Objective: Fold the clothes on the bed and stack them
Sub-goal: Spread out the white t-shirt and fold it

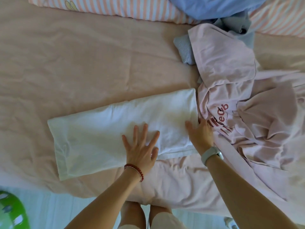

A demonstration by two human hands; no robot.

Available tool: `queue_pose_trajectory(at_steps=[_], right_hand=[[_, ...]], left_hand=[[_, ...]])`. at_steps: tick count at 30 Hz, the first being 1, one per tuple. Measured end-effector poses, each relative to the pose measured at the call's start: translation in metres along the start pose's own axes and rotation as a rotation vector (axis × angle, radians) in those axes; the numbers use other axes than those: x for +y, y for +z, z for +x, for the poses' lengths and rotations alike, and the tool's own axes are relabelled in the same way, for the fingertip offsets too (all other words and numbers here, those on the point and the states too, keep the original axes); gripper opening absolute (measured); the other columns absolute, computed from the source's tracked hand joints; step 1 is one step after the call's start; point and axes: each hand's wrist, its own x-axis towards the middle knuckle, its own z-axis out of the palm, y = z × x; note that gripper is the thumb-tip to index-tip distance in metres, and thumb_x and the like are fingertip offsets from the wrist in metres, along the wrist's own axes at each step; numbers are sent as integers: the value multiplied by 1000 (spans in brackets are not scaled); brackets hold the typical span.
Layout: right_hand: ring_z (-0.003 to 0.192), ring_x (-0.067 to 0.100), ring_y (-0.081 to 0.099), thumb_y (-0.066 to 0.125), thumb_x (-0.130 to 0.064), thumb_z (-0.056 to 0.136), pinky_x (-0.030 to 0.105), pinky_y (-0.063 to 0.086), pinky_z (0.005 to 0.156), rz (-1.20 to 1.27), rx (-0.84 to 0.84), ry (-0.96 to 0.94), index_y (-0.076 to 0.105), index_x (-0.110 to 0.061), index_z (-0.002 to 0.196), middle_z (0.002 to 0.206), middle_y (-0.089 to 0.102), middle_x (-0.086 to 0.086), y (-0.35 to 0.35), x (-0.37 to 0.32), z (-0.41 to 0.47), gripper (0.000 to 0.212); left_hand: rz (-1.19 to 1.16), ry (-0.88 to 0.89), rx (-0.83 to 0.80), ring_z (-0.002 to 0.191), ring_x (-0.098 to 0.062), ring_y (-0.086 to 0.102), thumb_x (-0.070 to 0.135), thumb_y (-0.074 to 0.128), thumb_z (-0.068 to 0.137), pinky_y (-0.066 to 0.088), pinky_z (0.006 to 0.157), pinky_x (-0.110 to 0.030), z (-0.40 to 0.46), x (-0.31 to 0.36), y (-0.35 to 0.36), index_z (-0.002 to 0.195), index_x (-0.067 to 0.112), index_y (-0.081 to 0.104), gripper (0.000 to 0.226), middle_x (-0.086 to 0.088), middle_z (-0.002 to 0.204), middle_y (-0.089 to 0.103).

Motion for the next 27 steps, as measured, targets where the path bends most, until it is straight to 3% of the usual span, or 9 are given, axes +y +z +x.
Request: queue_pose_trajectory(at_steps=[2,4,6,10,13,18,23,27], right_hand=[[110,34,52,55,-28,88,46,44,90,108,19,11,45,-5,122,119,56,15,-2,2,-5,43],[108,32,51,55,-20,88,44,43,89,125,146,-49,48,-5,116,115,55,13,-5,7,-13,33],[103,29,49,54,-18,88,43,42,89,98,235,-84,54,-4,107,108,54,13,-8,16,-21,24],[77,25,52,54,-22,87,34,43,68,167,39,-11,58,-9,77,78,56,8,-5,36,-34,17],[79,18,55,58,-20,88,26,41,69,209,-61,-20,61,-10,89,84,59,3,2,40,-42,10],[78,22,55,49,-11,93,28,39,68,257,-67,-24,53,-10,94,79,56,0,-6,47,-39,4],[80,25,54,50,-18,94,38,48,73,4,-51,-128,54,-8,96,83,59,4,-21,61,-39,11],[61,16,49,57,-11,88,21,41,52,419,-64,-33,54,-12,87,70,55,1,-19,50,-41,4]], left_hand=[[-30,-35,-68,135,-45,23,31,62,79,21,92,-75,0,2,4,136,33,44,59,-13,151,26],[-32,-48,-130,141,-38,-3,37,42,90,7,101,-70,2,-1,10,144,39,21,58,-6,157,-2],[-31,-44,-148,141,-33,-14,39,34,93,1,104,-66,2,-3,14,145,41,10,58,-2,156,-14],[-27,-59,-159,141,-31,-13,40,32,94,0,106,-64,-3,-3,14,146,40,9,57,-1,156,-13],[-41,-85,-152,141,-30,-14,40,30,94,-1,106,-63,-6,-2,16,145,42,6,56,0,155,-16],[-41,-99,-179,141,-28,-16,41,28,95,-1,107,-62,-7,-1,16,145,43,2,56,1,155,-18],[-16,-85,-211,141,-29,-16,43,26,96,0,107,-62,-7,0,15,144,44,0,55,0,155,-18],[-17,-92,-213,141,-30,-16,41,27,96,1,107,-63,-5,2,15,145,42,1,55,0,155,-18]])
